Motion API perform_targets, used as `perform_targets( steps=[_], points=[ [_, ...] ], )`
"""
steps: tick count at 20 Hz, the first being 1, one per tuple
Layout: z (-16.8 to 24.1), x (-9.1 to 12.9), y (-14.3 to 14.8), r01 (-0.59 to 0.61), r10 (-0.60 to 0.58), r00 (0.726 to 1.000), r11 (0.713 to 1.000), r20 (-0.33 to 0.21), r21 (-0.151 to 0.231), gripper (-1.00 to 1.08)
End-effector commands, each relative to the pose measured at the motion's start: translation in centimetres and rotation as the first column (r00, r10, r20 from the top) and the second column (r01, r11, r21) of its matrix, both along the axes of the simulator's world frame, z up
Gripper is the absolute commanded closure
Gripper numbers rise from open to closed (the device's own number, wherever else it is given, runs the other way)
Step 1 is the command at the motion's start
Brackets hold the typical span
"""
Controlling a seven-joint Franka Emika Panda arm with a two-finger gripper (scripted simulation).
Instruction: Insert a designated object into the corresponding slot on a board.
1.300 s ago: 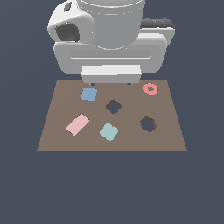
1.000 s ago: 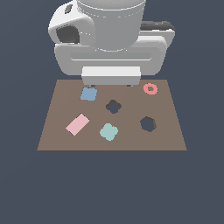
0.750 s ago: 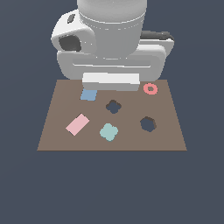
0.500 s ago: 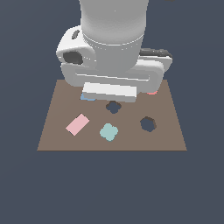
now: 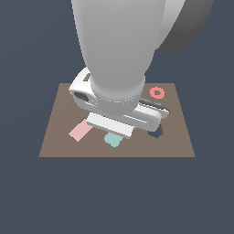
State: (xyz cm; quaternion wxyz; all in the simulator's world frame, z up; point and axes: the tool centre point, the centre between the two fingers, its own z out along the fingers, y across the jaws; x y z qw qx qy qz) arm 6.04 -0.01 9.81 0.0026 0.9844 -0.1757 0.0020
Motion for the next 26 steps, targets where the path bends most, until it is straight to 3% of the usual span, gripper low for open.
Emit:
perform_targets(
  steps=[1,11,26],
  points=[
    [-1.4,0.9,-0.2,0.063,-0.063,0.998,0.998,0.0,0.001,-0.92],
    [-4.5,3.0,-0.9,0.204,-0.204,0.979,0.979,-0.003,0.005,-0.92],
    [-6.8,3.2,-1.0,0.217,-0.217,0.976,0.976,-0.003,0.006,-0.92]
  ],
)
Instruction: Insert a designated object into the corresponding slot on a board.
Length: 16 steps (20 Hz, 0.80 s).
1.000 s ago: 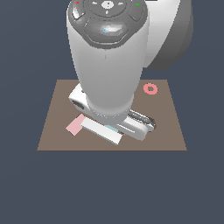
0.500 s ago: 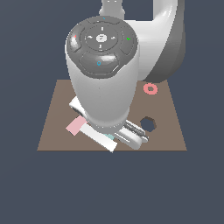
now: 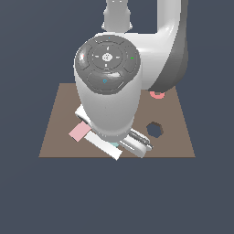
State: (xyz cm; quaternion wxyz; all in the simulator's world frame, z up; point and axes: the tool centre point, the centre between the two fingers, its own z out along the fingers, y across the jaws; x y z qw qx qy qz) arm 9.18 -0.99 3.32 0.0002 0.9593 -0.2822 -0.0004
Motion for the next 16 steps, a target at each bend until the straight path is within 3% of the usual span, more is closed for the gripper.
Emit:
perform_targets(
  steps=[1,2,16],
  points=[
    [-0.32,0.03,-0.02,0.001,-0.001,1.0,1.0,0.001,0.0,-0.92],
    [-0.32,0.03,-0.02,0.001,-0.001,1.0,1.0,0.001,0.0,1.08],
    [-0.27,0.0,0.07,-0.007,0.007,1.0,1.0,0.001,0.0,1.08]
  ],
)
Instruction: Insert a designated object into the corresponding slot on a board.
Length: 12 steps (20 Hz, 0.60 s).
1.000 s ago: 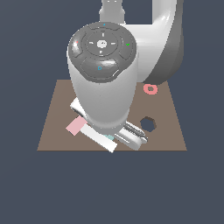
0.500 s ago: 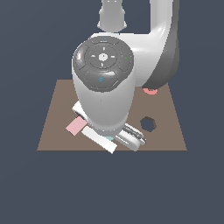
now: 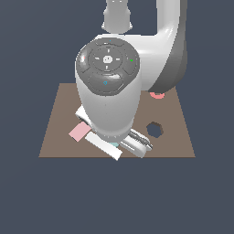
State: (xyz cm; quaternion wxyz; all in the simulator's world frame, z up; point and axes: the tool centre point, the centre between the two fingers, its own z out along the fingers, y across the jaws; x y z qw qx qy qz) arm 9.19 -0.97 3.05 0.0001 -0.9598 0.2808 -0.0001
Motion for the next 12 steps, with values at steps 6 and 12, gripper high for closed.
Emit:
perform_targets(
  steps=[6,12],
  points=[
    [0.0,-0.3,0.4,-0.062,0.062,0.998,0.998,0.0,0.0,1.08],
    [0.1,-1.0,1.1,-0.178,0.178,0.984,0.984,0.0,0.0,1.08]
  ],
)
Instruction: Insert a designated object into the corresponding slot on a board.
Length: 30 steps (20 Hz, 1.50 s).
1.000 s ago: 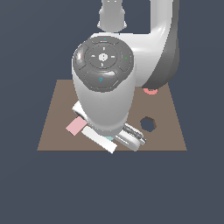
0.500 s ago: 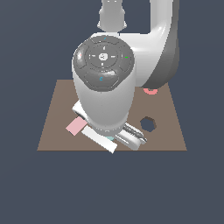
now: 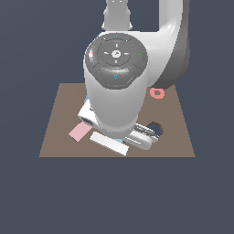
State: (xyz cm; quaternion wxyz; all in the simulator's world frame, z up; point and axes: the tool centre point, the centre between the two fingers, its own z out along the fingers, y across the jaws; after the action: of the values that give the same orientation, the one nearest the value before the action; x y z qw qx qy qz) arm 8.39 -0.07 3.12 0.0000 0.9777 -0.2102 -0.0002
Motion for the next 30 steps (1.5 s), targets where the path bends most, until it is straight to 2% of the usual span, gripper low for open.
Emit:
perform_targets(
  steps=[1,5,8,11,13,17,22,26,30],
  points=[
    [0.1,-0.3,0.3,-0.058,0.058,0.998,0.998,0.001,0.0,1.08],
    [0.2,-1.1,0.9,-0.173,0.173,0.985,0.985,0.001,0.0,1.08],
    [0.2,-1.8,1.3,-0.273,0.273,0.962,0.962,0.001,-0.001,1.08],
    [0.3,-2.6,1.7,-0.384,0.384,0.923,0.923,0.001,-0.001,1.08],
    [0.4,-3.3,2.0,-0.461,0.461,0.887,0.887,0.001,-0.001,1.08],
    [0.5,-4.7,2.2,-0.606,0.606,0.795,0.795,0.001,-0.001,1.08],
    [0.6,-6.4,2.2,-0.757,0.757,0.654,0.654,0.0,-0.002,1.08],
    [0.7,-7.5,2.0,-0.84,0.84,0.542,0.542,0.0,-0.002,1.08],
    [0.8,-8.4,1.7,-0.896,0.896,0.444,0.444,-0.001,-0.002,1.08]
  ],
)
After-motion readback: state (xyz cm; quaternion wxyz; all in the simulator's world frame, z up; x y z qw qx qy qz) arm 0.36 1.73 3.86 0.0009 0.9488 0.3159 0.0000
